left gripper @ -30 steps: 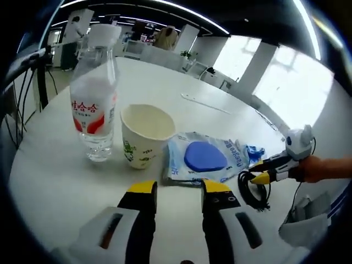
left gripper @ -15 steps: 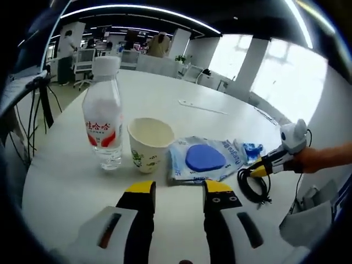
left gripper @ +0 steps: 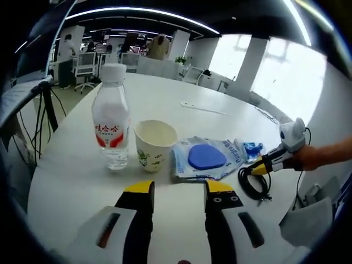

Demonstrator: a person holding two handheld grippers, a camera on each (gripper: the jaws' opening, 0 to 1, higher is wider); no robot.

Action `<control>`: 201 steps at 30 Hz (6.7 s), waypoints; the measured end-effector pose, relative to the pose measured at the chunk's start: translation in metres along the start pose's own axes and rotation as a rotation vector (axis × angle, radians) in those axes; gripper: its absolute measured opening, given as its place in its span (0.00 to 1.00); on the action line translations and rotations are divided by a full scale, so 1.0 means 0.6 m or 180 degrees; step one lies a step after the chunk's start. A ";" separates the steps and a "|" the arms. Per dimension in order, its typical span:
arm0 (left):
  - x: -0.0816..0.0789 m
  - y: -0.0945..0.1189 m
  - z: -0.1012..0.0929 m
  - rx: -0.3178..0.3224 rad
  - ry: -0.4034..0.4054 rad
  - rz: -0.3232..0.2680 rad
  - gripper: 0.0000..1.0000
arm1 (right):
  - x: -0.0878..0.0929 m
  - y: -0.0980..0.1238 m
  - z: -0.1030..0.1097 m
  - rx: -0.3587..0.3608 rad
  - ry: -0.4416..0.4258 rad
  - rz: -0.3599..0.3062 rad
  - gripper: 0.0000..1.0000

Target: Arrange the tabletop items into an orderly group along one side of the table until the central work area is clear of visible clutter.

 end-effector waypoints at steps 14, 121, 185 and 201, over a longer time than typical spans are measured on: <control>-0.001 0.015 0.001 -0.0043 0.0007 -0.0044 0.33 | 0.015 0.008 0.006 -0.0007 -0.0016 -0.0011 0.10; 0.005 0.091 0.044 -0.0197 -0.0115 0.0036 0.41 | 0.010 0.099 -0.172 0.0994 -0.1105 -0.0644 0.04; -0.018 0.089 0.050 -0.0170 -0.0197 -0.0028 0.41 | 0.000 0.125 -0.168 0.0881 -0.0678 -0.0597 0.13; -0.023 0.083 0.040 -0.0051 -0.0272 -0.0061 0.42 | 0.026 0.184 -0.092 0.0778 -0.0536 -0.0987 0.19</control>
Point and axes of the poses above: the point that each gripper's makers call its tool centre point, and the gripper's own axes: y roughly backward along the fingers, z roughly to its left, x roughly out of its underside, the point moved 10 cm from there along y, roughly backward along the fingers, and after that the axes turned 12 degrees about -y, right-handed, at the moved point
